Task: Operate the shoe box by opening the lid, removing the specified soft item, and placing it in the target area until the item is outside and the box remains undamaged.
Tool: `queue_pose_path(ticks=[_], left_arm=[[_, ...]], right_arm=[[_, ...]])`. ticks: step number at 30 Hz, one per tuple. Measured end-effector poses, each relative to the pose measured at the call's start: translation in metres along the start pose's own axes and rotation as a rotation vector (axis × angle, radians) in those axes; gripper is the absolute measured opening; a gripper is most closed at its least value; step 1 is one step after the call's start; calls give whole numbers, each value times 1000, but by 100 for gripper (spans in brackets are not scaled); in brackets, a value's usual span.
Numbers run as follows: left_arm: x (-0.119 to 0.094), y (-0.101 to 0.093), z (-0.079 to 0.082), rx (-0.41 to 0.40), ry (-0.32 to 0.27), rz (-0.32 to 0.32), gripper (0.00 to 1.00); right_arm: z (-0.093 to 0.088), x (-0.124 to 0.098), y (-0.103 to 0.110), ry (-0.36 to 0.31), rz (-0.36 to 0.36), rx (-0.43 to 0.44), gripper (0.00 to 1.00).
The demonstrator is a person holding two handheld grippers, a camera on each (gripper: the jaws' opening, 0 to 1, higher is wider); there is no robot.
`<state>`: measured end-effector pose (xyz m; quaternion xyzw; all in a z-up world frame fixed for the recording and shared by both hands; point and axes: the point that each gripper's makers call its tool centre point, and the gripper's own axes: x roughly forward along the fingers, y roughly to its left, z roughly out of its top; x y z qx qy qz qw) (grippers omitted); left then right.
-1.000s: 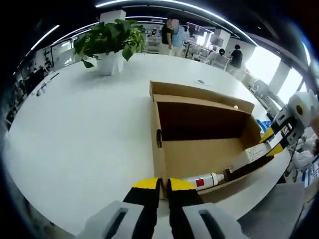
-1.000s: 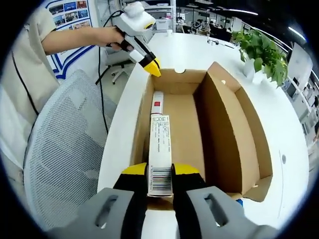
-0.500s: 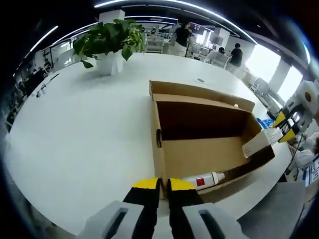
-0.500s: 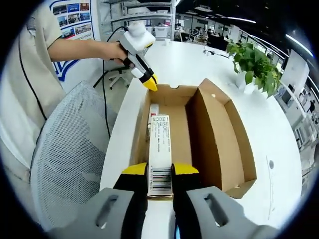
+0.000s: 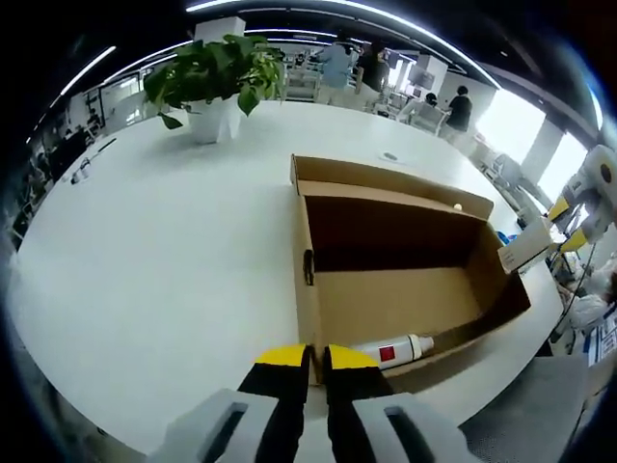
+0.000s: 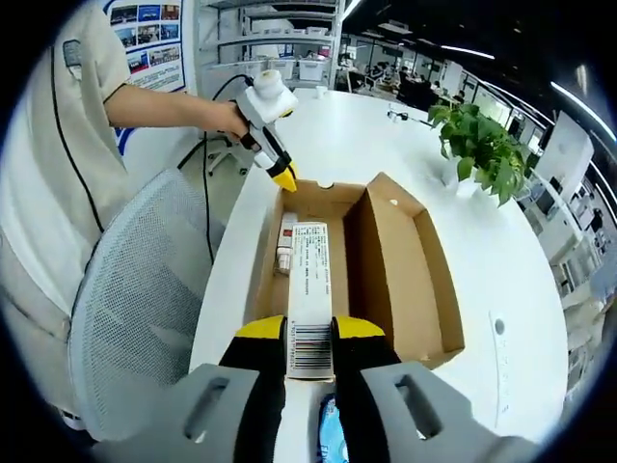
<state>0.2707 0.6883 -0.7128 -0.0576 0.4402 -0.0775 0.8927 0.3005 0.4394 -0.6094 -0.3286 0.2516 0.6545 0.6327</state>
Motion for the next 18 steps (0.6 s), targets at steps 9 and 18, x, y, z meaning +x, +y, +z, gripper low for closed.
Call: queue_pose_path(ticks=[9, 18], left_arm=[[1, 0, 0, -10, 10, -2, 5], [1, 0, 0, -9, 20, -2, 5]], right_arm=[[-18, -39, -13, -1, -47, 26, 15], [-36, -71, -28, 17, -92, 28, 15]])
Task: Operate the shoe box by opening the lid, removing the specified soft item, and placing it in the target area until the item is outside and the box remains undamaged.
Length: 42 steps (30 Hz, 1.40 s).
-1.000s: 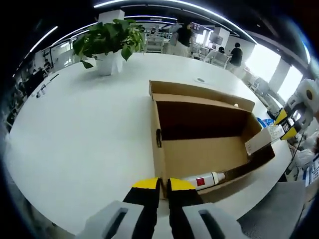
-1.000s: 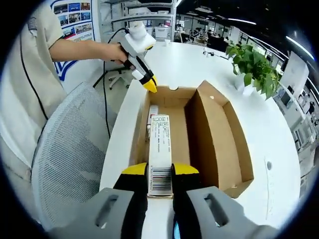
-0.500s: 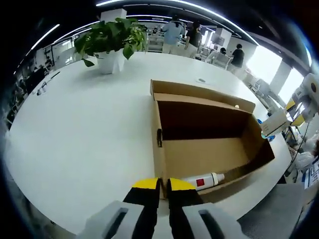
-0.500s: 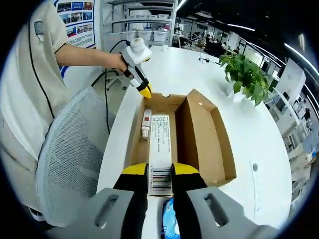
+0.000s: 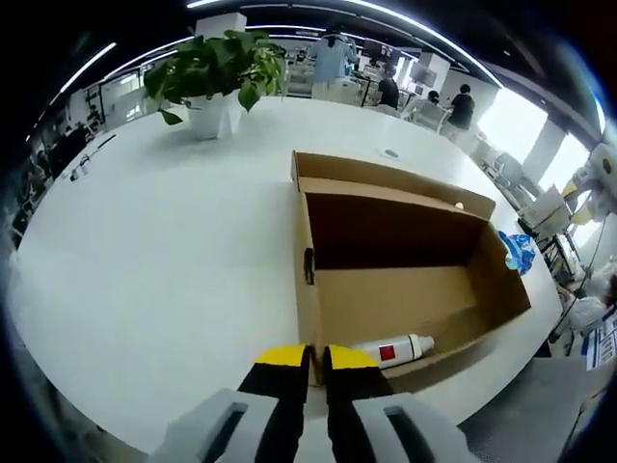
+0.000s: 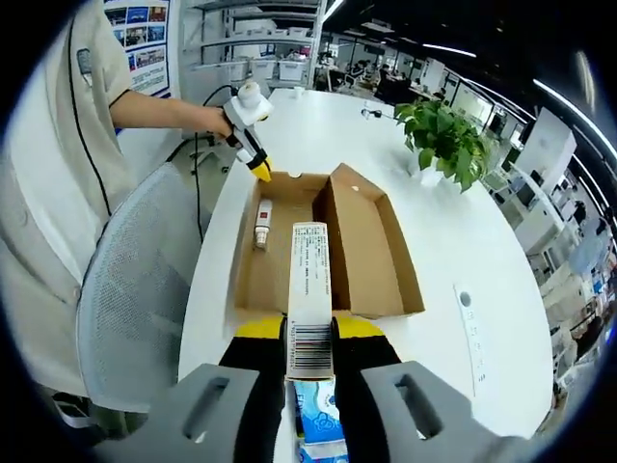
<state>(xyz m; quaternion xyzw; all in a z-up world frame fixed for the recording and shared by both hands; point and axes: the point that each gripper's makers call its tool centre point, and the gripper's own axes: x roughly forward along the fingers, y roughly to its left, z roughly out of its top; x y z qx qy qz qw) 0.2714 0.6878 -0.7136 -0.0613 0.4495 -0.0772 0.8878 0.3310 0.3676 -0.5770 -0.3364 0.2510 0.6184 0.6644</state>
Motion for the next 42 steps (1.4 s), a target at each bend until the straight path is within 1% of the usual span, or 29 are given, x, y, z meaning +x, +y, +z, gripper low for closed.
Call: queue_pose_path(ticks=[10, 14, 17, 26, 34, 42], left_arm=[[0, 0, -1, -1, 7, -2, 5], [0, -1, -2, -8, 12, -2, 5], [1, 0, -2, -10, 17, 0, 5], [1, 0, -2, -9, 32, 5, 5], [2, 1, -2, -15, 42, 4, 5], [2, 1, -2, -21, 49, -1, 6]], right_arm=[[-24, -23, -21, 40, -40, 3, 15], [-34, -28, -28, 61, -51, -1, 15], [-45, -33, -36, 80, -59, 3, 15], [-69, -43, -53, 120, -79, 19, 15], [-100, -47, -71, 172, -98, 29, 15], [-131, -43, -87, 228, -94, 47, 15]])
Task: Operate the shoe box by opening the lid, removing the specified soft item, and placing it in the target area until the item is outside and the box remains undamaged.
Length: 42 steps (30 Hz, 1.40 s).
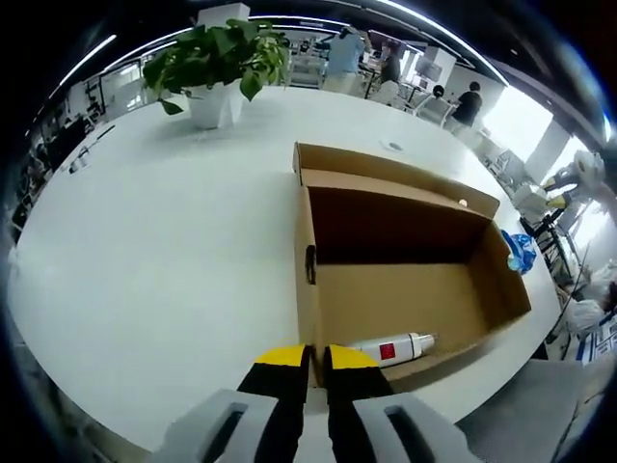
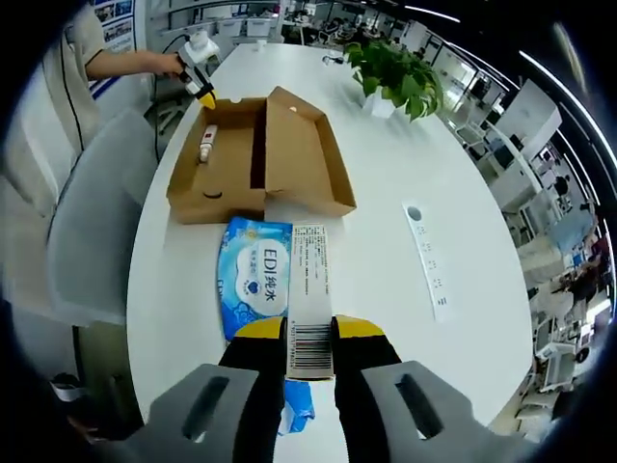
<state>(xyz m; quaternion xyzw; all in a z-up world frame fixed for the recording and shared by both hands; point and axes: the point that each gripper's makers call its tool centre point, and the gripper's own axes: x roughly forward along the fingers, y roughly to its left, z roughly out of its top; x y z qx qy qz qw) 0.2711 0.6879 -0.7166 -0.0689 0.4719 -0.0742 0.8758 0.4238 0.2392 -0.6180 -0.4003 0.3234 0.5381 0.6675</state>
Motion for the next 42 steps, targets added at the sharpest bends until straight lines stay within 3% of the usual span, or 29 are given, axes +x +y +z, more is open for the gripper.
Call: queue_pose_path(ticks=[20, 27, 34, 37, 42], left_arm=[[2, 0, 0, 12, 26, 9, 6], [5, 1, 0, 12, 37, 14, 6], [5, 2, 0, 11, 39, 13, 6], [5, 2, 1, 14, 41, 14, 6], [5, 2, 0, 17, 44, 14, 6]], right_arm=[[-68, 42, -19, 122, 39, 13, 15], [-90, 53, -16, 163, 68, 7, 15], [-109, 58, -15, 211, 81, -13, 15], [-124, 58, -17, 271, 79, -61, 15], [-133, 60, -17, 295, 83, -65, 15]])
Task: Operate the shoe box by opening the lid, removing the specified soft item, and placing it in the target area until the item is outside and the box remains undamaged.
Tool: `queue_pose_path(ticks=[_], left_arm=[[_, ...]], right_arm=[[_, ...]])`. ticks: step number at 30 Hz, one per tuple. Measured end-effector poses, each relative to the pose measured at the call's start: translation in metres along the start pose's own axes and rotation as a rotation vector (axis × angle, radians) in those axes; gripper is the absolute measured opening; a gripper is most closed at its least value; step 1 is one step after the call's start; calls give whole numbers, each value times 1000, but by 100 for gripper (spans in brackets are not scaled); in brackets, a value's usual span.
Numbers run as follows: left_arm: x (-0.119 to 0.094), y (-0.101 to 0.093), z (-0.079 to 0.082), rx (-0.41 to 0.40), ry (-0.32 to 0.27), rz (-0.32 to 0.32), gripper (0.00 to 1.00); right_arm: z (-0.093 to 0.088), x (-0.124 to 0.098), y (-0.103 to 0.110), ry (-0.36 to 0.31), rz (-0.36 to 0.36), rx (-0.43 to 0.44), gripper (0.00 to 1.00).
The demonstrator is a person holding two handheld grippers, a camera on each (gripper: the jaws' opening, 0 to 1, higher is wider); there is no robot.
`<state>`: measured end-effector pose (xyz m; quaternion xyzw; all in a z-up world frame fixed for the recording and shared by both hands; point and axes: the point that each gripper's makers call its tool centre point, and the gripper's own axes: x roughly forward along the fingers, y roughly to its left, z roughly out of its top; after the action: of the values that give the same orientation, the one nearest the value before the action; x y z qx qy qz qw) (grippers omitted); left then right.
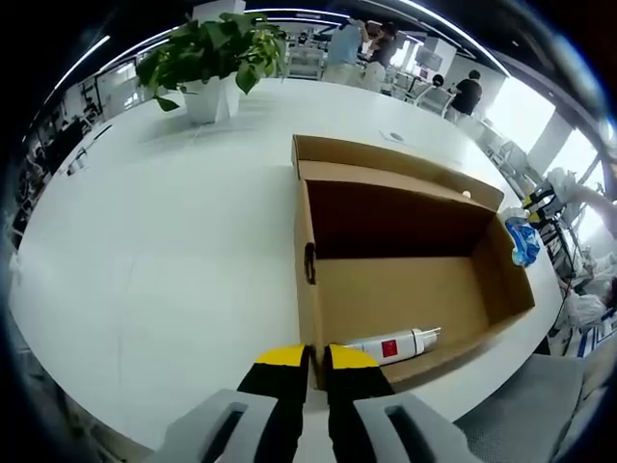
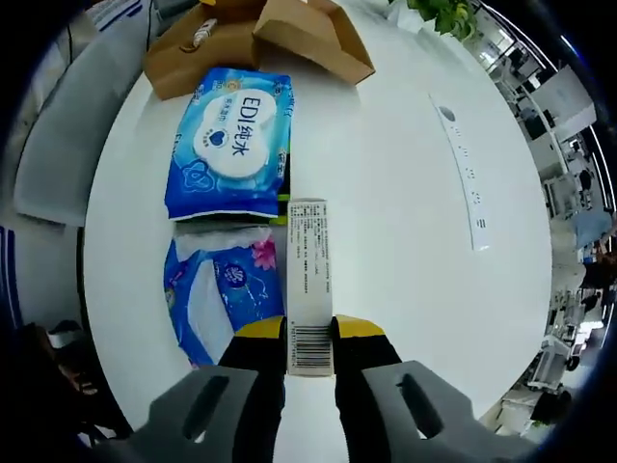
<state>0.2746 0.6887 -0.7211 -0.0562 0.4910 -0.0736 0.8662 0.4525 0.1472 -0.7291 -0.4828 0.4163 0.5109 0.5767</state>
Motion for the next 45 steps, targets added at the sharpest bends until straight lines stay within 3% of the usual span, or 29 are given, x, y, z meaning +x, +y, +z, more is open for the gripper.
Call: queue_pose_path(ticks=[13, 32, 39, 45], left_arm=[[1, 4, 0, -1, -1, -1, 6], [3, 7, 0, 6, 0, -2, 7], [2, 3, 2, 51, -3, -6, 8], [-4, -4, 12, 118, -36, -4, 16]], right_arm=[[-16, 9, 0, 57, 0, -33, 16], [-18, 13, -12, 54, -54, -43, 17], [-15, 5, -18, 23, -97, 1, 25], [-11, -7, -14, -1, -137, 43, 30]])
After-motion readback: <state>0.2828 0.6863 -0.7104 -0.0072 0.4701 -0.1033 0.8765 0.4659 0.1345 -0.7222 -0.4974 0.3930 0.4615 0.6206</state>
